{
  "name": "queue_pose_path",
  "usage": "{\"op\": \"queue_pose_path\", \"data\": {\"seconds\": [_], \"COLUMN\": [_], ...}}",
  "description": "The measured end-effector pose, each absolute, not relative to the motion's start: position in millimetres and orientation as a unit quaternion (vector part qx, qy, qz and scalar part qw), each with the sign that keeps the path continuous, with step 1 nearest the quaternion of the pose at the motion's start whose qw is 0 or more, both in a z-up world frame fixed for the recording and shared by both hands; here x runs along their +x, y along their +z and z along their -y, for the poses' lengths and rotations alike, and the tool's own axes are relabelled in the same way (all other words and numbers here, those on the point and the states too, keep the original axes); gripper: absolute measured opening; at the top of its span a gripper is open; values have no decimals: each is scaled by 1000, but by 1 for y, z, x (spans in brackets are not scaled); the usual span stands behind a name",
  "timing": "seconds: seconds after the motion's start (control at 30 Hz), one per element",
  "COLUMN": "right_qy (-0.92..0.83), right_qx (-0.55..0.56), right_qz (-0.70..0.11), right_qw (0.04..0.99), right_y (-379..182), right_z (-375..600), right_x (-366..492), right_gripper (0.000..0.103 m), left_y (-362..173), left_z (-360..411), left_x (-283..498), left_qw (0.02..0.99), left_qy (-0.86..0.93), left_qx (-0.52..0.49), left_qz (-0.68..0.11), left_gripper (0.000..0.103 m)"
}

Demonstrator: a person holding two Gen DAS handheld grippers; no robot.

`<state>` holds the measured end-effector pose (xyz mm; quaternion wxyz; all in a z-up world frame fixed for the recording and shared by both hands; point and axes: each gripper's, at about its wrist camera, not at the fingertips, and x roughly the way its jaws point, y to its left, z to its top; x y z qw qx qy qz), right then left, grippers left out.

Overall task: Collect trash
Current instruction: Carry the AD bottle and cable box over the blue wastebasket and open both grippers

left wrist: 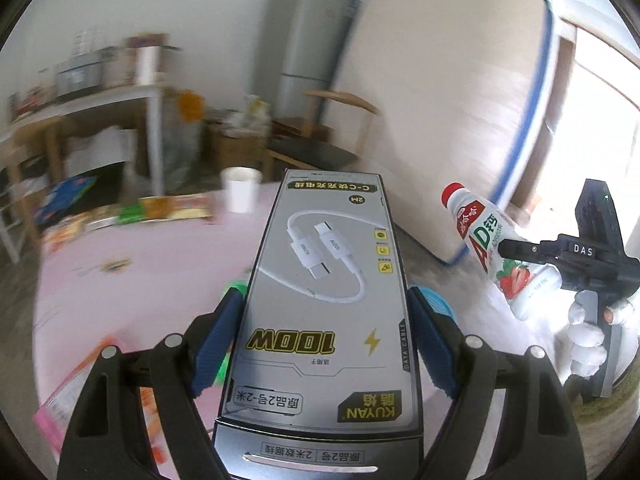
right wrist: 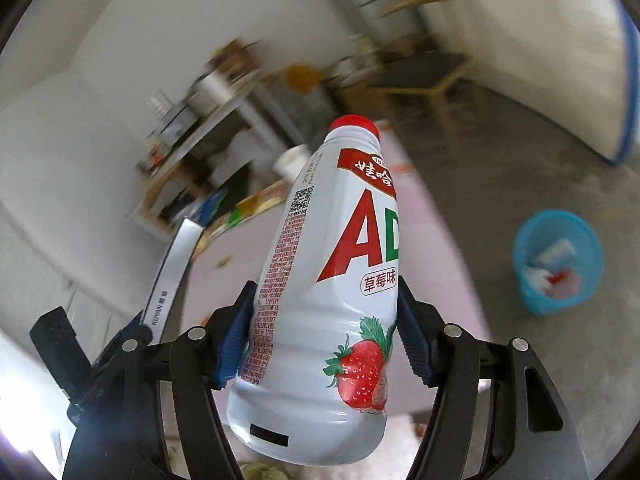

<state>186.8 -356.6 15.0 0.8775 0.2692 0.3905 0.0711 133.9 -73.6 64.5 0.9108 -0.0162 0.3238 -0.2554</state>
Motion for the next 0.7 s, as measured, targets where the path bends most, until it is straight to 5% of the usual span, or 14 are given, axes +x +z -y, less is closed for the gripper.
{"op": "queue_pose_path", "data": {"seconds": [0.3,0.7], "right_qy": [-35,-91], "right_qx": [385,560], "right_qz": [-389,-379], "right_qw": [836,731], "right_y": [-61,-205], "right_z": [465,578], "right_x": [146,173], "right_gripper": [62,62], "left_y": [32,-84], "left_z": [227,449], "left_x": [186,262], "left_qw": [828,726], "left_qy": [-368,-376], "left_qx": [58,176], "left_qz": [-420,-548], "left_gripper": [80,80]}}
